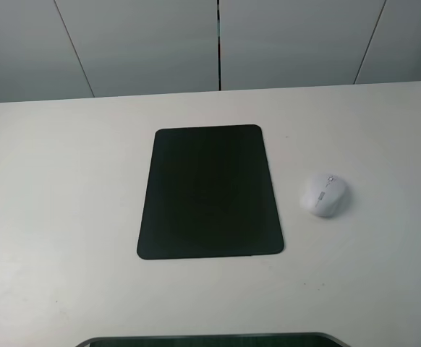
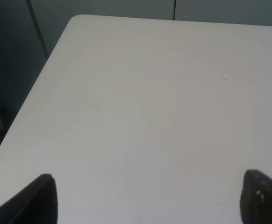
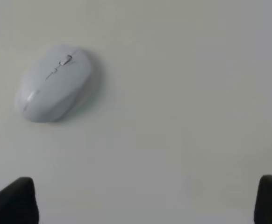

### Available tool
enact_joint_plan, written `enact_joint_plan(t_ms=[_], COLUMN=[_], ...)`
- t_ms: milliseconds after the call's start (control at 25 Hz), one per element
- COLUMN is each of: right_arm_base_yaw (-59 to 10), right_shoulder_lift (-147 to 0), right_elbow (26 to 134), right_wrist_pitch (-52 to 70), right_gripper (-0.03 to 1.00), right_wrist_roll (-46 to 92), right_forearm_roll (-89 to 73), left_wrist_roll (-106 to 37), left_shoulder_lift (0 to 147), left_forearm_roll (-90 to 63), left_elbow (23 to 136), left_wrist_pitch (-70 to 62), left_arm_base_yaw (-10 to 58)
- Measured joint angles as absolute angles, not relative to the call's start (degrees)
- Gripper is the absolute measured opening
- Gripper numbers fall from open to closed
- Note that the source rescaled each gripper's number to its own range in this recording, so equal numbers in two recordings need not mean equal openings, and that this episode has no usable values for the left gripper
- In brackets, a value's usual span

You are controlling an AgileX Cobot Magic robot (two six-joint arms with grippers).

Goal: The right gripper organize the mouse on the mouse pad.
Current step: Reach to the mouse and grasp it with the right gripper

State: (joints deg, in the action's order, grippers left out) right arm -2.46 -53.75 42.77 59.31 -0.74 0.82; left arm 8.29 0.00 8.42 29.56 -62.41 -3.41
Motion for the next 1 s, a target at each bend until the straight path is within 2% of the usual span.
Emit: enact_joint_plan(t_ms=[240,480,1000], right_arm_base_yaw=[-10.3,-13.9,-18.1], right_shoulder_lift=[-73.8,-88.5,-103.5], right_elbow=[51.2,55.1,55.2], right_wrist_pitch=[58.1,54.4,43.8], right_gripper=[1.00,1.00,1.00], right_wrist_roll=[-10.9,-22.5,-43.1], right_forearm_roll=[3.4,2.6,2.9], left_wrist_roll=[8.3,8.3,8.3], left_shoulder_lift=[0.0,0.0,0.0], left_forearm_roll=[8.4,8.4,8.4], left_elbow=[29.6,29.6,29.6], left_wrist_pitch=[-62.4,-62.4,-62.4], left_arm_base_yaw=[-3.4,-3.4,-3.4])
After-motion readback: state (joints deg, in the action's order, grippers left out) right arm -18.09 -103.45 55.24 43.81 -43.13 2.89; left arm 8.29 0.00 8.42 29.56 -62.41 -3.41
